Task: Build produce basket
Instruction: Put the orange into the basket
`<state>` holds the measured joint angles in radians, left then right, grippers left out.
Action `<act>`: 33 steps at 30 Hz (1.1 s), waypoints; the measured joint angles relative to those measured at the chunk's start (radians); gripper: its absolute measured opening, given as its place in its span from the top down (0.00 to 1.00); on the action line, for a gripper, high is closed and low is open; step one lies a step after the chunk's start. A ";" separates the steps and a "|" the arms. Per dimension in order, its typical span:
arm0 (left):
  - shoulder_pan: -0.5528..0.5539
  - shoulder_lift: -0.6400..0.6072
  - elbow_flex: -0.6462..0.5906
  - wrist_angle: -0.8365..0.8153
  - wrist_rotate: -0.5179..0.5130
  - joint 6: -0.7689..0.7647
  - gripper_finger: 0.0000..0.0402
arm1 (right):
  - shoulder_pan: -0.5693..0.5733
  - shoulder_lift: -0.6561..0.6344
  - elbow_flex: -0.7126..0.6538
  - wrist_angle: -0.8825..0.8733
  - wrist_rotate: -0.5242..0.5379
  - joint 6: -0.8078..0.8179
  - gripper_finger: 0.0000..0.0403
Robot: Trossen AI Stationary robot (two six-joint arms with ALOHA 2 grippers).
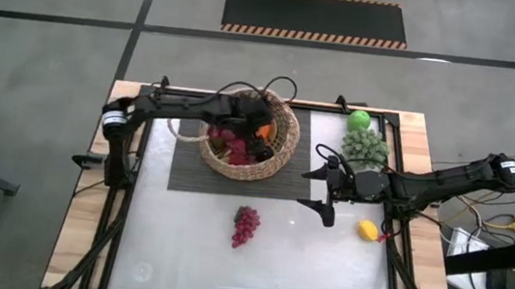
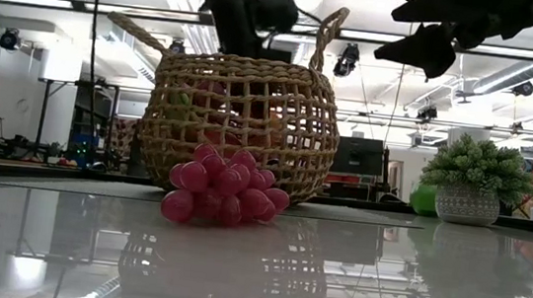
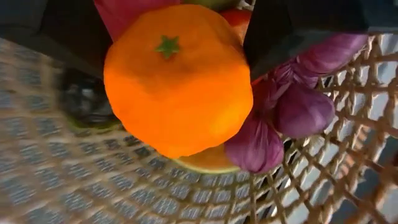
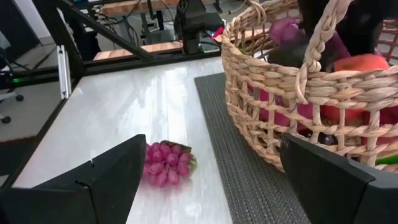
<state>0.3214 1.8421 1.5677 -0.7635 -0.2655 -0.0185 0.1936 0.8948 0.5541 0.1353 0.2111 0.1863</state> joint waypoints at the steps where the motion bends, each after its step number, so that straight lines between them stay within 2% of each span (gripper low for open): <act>1: 0.000 0.009 -0.001 0.006 -0.014 0.000 0.25 | 0.000 0.000 0.000 0.001 0.000 0.004 0.13; 10: 0.000 0.070 -0.004 0.031 -0.028 0.033 0.21 | 0.000 -0.001 0.000 -0.004 0.000 0.012 0.13; 29: -0.003 0.034 -0.005 0.060 -0.015 0.023 0.20 | 0.000 -0.001 0.000 -0.034 0.000 -0.003 0.13; 33: -0.003 0.034 -0.005 0.060 -0.012 0.022 0.16 | 0.000 -0.001 0.000 -0.034 0.000 -0.003 0.13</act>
<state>0.3187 1.8759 1.5627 -0.7035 -0.2775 0.0037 0.1936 0.8936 0.5537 0.1009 0.2108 0.1829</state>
